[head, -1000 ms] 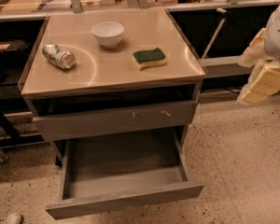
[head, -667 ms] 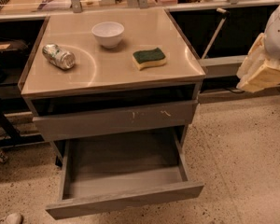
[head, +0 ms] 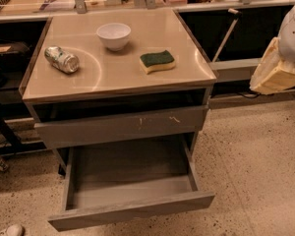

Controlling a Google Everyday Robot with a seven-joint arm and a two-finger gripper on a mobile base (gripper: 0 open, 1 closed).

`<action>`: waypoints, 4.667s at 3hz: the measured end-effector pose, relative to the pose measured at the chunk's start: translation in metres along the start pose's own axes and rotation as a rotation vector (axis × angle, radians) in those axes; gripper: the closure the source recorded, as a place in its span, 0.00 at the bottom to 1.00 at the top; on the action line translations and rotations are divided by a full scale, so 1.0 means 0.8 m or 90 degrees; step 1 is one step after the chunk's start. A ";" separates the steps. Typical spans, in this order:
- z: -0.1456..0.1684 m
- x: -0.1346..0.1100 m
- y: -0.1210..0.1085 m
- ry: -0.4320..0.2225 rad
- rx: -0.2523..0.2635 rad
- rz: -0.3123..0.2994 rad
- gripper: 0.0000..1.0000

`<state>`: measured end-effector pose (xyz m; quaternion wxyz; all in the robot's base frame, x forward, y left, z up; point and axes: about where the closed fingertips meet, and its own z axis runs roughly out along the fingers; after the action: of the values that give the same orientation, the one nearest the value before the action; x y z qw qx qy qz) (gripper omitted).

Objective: Close middle drawer

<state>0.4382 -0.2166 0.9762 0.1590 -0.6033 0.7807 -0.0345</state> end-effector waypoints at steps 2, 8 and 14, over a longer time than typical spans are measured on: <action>0.034 0.007 0.016 0.007 0.009 0.013 1.00; 0.357 0.039 0.243 0.009 -0.284 0.099 1.00; 0.605 0.013 0.349 -0.003 -0.397 0.197 1.00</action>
Offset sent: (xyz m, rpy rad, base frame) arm -0.0229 -0.0029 -0.1257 -0.0284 0.1060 -0.0592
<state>0.3164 -0.0842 0.4475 -0.0281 -0.4972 0.8356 0.2320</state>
